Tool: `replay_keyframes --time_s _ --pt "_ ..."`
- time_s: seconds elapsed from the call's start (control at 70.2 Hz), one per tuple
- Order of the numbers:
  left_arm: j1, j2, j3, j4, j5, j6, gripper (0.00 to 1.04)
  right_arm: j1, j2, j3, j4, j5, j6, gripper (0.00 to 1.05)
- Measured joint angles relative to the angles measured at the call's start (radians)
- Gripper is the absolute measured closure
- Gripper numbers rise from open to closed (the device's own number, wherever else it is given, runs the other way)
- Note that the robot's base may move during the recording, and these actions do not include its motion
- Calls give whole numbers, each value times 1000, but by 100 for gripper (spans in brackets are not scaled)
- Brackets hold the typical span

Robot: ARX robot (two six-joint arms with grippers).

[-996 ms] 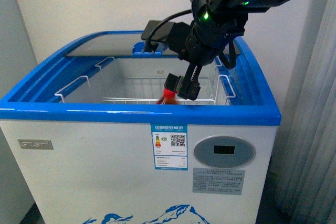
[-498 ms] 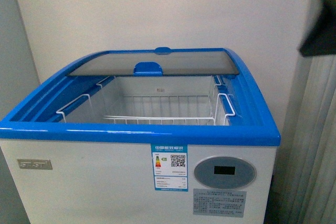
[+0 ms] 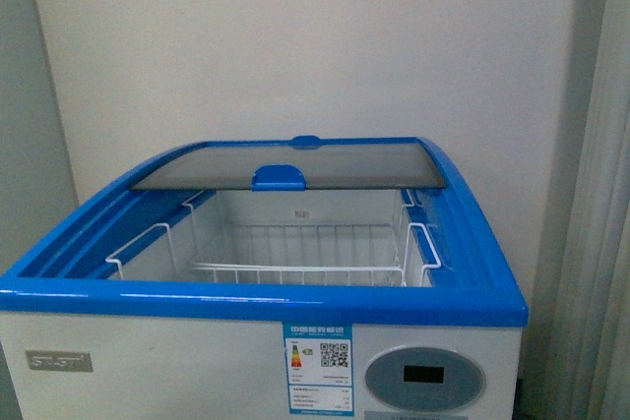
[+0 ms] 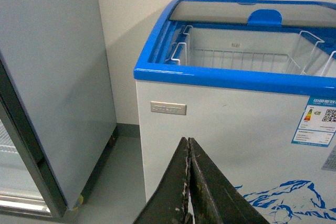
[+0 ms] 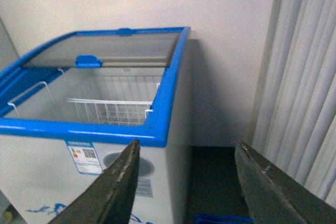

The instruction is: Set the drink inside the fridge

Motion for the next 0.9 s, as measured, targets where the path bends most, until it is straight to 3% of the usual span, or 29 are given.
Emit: replay_keyframes --time_s 0.157,0.228,0.313,0.399,0.897 --pt "0 0 0 0 0 0 102 -137 -86 -116 32 -129 -21 102" --pt "0 0 0 0 0 0 102 -171 -110 -149 41 -164 -19 102" --pt "0 0 0 0 0 0 102 -281 -135 -179 44 -298 -21 102" --pt "0 0 0 0 0 0 102 -333 -155 -203 51 -313 -21 102" --pt "0 0 0 0 0 0 102 -338 -221 -289 74 -322 -21 102"
